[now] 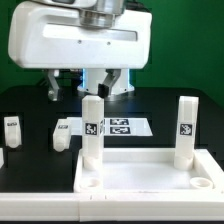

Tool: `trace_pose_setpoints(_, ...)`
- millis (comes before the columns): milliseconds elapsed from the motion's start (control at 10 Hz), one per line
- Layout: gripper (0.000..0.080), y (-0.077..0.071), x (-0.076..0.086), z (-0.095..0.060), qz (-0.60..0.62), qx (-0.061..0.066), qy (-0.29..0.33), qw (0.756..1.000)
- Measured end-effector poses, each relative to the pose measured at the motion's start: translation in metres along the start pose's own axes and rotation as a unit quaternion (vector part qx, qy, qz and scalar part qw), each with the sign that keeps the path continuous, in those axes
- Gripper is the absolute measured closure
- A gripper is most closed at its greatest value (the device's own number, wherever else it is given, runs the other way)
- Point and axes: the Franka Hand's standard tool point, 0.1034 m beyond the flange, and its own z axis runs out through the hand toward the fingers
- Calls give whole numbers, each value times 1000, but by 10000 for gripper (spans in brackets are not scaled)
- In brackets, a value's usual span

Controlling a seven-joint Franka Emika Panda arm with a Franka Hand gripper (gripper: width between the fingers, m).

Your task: Assemble desk

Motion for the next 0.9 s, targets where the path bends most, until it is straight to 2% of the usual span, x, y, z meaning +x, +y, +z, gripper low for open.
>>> trace_pose_setpoints(200,150,9,-43,-21,5,27,-6,1000)
trace_pose_setpoints(300,150,5,-64,-11,15,31,-4,999)
trace_pose_setpoints(400,150,-4,-72,1,14,34,-5,999)
trace_pose_setpoints(600,150,-3,-68,-2,12,34,-6,999)
trace_pose_setpoints(800,150,-4,-71,2,20,37,-9,999)
trace_pose_setpoints(900,150,-4,-79,18,53,45,-21,997)
